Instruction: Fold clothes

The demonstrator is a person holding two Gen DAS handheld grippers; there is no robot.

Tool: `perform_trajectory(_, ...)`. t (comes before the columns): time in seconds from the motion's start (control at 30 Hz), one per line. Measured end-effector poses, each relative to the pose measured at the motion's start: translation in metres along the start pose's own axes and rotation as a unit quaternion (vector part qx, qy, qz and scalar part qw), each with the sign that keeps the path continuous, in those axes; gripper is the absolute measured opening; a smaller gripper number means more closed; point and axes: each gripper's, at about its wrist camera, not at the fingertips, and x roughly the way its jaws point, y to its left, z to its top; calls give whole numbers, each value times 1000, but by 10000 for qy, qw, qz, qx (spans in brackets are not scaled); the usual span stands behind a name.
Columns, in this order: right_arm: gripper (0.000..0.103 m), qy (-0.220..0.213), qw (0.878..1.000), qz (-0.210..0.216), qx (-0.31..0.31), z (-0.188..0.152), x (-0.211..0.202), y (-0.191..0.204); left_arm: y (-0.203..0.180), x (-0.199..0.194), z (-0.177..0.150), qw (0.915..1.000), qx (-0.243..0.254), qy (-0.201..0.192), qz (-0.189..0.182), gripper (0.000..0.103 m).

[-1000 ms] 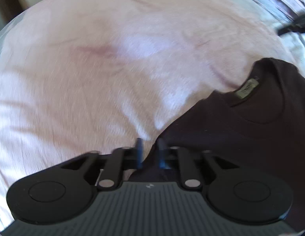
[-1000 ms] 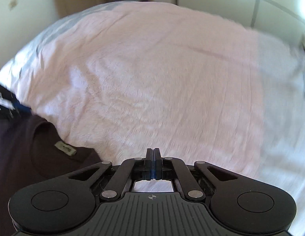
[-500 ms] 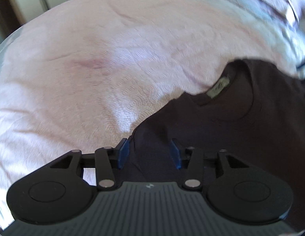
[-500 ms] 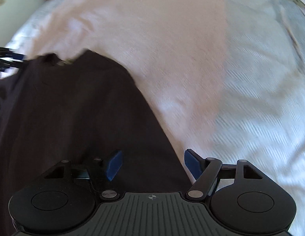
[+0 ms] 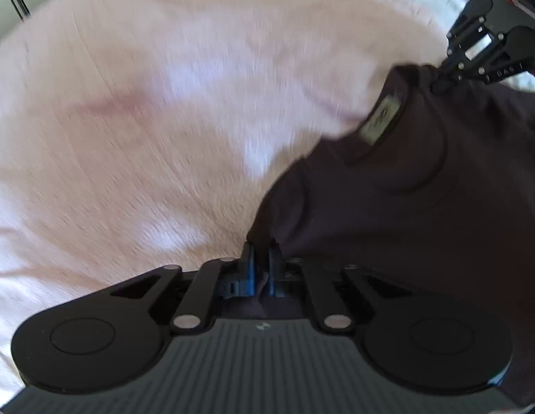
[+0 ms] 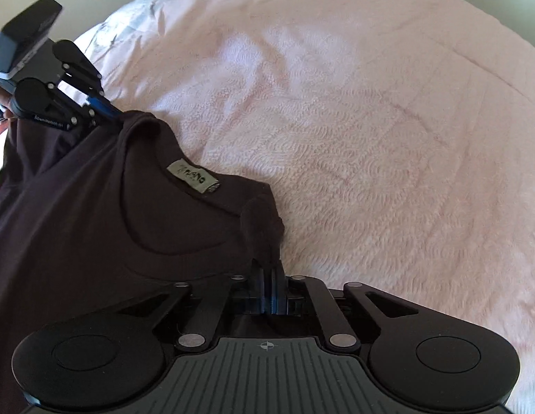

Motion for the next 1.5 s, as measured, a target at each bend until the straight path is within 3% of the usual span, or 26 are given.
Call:
perform_trajectory(0.1, 1, -436, 9980, -447, 25, 5, -49, 4, 9, -37, 14, 9984, -139, -533, 109, 5)
perform_trajectory(0.2, 1, -689, 9952, -681, -145, 25, -80, -4, 23, -36, 25, 9978, -205, -600, 206, 3)
perform_trajectory(0.27, 1, -652, 9943, -777, -315, 37, -75, -8, 30, -21, 27, 9974, -369, -548, 288, 2)
perform_trajectory(0.37, 1, -668, 9940, -857, -85, 41, -55, -20, 34, 12, 21, 9966, -673, -291, 387, 2)
perform_trajectory(0.43, 2, -581, 9947, -825, 183, 33, -33, -24, 29, 33, 11, 9962, -753, -91, 424, 8)
perform_trajectory(0.53, 3, -311, 9951, -917, 180, 9, -15, -13, 24, 31, -1, 9930, -985, -161, 625, 13)
perform_trajectory(0.57, 10, -390, 9943, -965, 224, -1, -22, -10, 22, 27, -4, 9918, -1059, -207, 684, 15)
perform_trajectory(0.6, 29, -468, 9933, -1016, 282, -11, -30, -7, 21, 23, -7, 9905, -1132, -254, 743, 19)
perform_trajectory(0.67, 55, -590, 9898, -1160, 572, -34, -55, -6, 18, 8, -12, 9884, -1175, -368, 890, 22)
perform_trajectory(0.7, 60, -643, 9877, -1223, 733, -46, -67, -5, 14, -1, -14, 9879, -1177, -420, 922, 22)
perform_trajectory(0.8, 60, -599, 9787, -1268, 1501, -96, -106, -7, -5, -26, -15, 9872, -1198, -558, 897, 25)
perform_trajectory(0.97, 60, -431, 9616, -1644, 2155, -174, -159, 4, -62, -47, -13, 9909, -1147, -601, 366, 25)
perform_trajectory(1.13, 60, -260, 9385, -2010, 2794, -252, -212, 16, -149, -49, 12, 9954, -650, -636, -306, 26)
perform_trajectory(1.3, 60, -87, 9096, -2364, 3417, -330, -265, 28, -237, -34, 65, 9913, 275, -769, -1030, 31)
perform_trajectory(1.4, 60, -223, 9003, -2528, 3535, -353, -287, 35, -293, -23, 105, 9793, 1213, -912, -1337, 34)
perform_trajectory(1.5, 60, -441, 8941, -2631, 3597, -364, -295, 37, -345, -13, 140, 9557, 2252, -1120, -1527, 40)
